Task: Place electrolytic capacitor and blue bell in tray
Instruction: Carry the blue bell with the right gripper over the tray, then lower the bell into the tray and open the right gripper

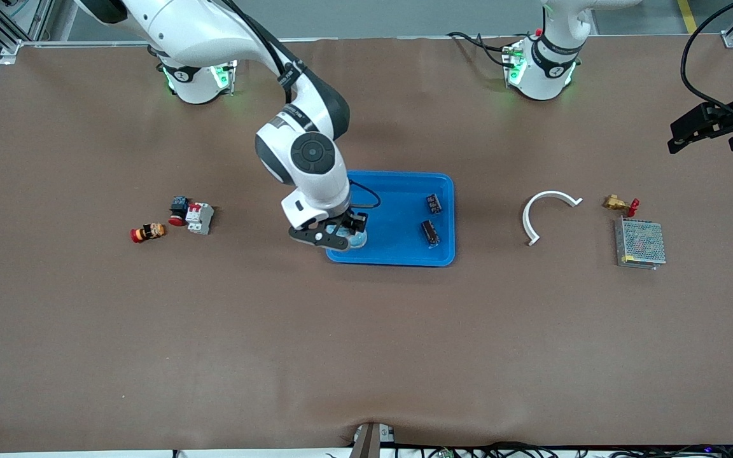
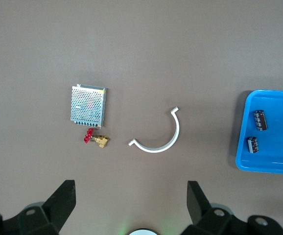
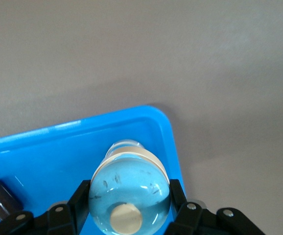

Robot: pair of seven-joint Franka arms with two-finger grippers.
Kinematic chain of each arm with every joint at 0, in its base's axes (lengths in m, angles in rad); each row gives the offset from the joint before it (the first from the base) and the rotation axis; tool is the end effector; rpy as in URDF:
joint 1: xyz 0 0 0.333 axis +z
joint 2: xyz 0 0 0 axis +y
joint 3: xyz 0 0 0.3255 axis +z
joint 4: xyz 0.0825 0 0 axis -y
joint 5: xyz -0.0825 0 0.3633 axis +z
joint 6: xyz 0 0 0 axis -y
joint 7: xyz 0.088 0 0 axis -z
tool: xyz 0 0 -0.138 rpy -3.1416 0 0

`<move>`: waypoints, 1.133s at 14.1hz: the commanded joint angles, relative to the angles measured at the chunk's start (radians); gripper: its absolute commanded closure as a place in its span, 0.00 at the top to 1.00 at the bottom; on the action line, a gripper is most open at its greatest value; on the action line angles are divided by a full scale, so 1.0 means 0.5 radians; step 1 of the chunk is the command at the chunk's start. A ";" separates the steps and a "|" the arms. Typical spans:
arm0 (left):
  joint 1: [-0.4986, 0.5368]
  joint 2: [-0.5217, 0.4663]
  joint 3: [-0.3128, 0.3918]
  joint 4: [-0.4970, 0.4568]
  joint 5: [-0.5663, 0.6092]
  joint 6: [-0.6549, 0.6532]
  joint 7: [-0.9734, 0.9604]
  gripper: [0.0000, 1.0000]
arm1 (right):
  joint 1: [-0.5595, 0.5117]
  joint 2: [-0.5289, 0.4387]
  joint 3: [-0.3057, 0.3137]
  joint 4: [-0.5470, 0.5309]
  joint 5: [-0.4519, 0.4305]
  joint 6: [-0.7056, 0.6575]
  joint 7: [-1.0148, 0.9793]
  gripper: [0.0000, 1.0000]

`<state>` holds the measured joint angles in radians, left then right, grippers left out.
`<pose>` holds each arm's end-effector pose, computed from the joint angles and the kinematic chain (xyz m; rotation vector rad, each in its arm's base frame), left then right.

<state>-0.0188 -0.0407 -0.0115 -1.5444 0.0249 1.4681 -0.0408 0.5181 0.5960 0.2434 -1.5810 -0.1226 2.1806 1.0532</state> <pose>0.5090 -0.0119 0.6273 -3.1145 -0.0197 0.0540 0.5165 0.4515 0.2884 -3.0756 0.4090 0.0199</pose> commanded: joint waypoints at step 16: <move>-0.015 -0.004 0.011 0.021 -0.031 -0.031 0.039 1.00 | 0.302 -0.032 -0.039 -0.461 -0.022 0.568 0.280 0.40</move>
<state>-0.0199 -0.0407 -0.0114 -1.5441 0.0249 1.4681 -0.0394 0.6577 0.5960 0.2379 -1.7602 -0.1232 2.4074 1.1720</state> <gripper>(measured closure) 0.000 0.317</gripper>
